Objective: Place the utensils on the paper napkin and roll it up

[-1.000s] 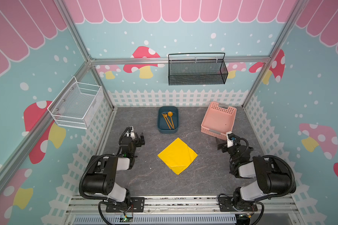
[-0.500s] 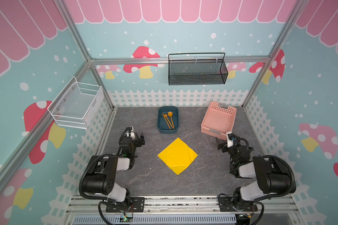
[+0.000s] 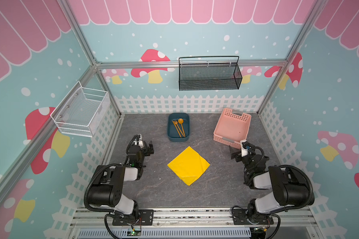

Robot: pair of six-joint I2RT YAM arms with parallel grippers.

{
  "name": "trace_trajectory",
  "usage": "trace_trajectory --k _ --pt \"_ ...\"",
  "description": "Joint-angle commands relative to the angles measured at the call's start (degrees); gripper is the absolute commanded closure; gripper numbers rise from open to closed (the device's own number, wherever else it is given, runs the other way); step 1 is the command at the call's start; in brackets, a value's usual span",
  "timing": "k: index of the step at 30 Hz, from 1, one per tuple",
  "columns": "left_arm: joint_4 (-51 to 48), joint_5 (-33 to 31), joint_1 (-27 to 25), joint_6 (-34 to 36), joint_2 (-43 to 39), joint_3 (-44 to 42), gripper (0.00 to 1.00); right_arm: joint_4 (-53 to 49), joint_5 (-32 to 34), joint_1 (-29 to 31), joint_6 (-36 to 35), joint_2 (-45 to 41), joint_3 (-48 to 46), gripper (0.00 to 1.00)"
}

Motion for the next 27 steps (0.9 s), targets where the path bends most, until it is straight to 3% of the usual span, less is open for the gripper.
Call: trace_trajectory --k 1,6,14,21,27 --pt "1.75 0.5 0.48 1.03 -0.03 0.6 0.0 1.9 -0.1 -0.18 -0.9 0.21 -0.45 0.0" --pt "1.74 0.48 0.46 1.06 0.02 0.61 0.0 -0.74 6.25 -0.16 1.59 0.36 1.04 0.0" --pt "1.75 0.55 0.48 1.08 0.01 0.67 0.0 -1.58 9.84 -0.07 2.74 -3.48 -0.02 0.01" --pt "1.49 1.15 0.76 0.9 0.0 0.81 0.0 -21.6 12.9 0.1 6.76 -12.93 5.48 0.08" --pt "0.96 1.2 1.49 -0.01 0.1 1.16 0.0 -39.47 11.56 0.59 9.85 -14.74 14.1 0.13"
